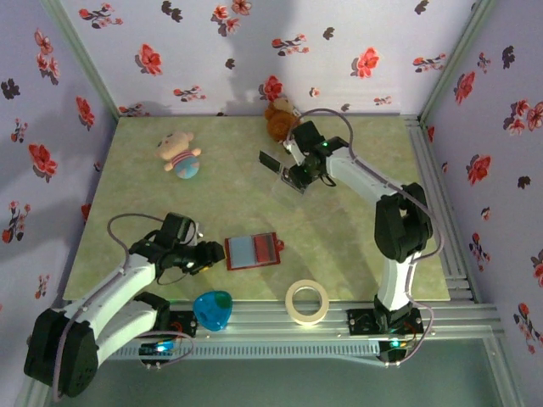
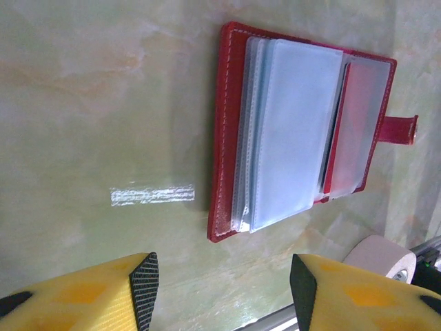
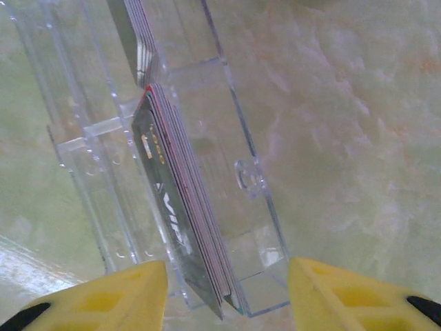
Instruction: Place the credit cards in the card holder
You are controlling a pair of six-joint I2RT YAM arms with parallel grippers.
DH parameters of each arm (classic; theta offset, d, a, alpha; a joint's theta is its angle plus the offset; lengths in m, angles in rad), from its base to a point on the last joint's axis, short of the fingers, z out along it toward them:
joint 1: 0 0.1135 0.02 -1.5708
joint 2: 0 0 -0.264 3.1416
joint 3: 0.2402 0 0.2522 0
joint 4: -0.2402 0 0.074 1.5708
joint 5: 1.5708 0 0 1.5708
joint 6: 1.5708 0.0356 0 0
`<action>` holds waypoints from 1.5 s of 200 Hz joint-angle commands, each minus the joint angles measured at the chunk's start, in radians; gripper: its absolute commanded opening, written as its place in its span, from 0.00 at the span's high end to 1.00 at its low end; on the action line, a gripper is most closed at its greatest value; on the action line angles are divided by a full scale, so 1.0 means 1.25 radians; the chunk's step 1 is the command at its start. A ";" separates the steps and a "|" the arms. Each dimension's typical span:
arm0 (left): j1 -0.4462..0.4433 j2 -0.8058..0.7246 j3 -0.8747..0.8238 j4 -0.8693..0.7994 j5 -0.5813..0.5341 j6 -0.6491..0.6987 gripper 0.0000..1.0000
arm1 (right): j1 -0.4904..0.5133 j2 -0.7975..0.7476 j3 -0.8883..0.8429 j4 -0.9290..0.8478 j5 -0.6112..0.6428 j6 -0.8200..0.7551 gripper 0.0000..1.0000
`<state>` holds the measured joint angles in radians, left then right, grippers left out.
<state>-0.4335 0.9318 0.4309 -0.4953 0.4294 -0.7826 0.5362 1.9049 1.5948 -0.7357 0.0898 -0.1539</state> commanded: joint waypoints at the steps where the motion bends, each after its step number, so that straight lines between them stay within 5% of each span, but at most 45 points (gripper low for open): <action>1: 0.004 0.008 -0.007 0.012 0.011 -0.003 0.44 | 0.024 0.024 0.034 -0.041 0.089 -0.069 0.48; 106: 0.003 0.003 -0.030 0.027 0.022 -0.003 0.43 | 0.095 0.071 0.037 0.006 0.369 -0.127 0.75; 300: 0.002 0.022 -0.043 0.049 0.033 0.007 0.42 | 0.122 0.046 -0.012 0.082 0.536 -0.134 0.76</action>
<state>-0.4335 0.9501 0.3801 -0.4477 0.4561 -0.7826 0.6819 2.0064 1.5879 -0.6552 0.7017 -0.3149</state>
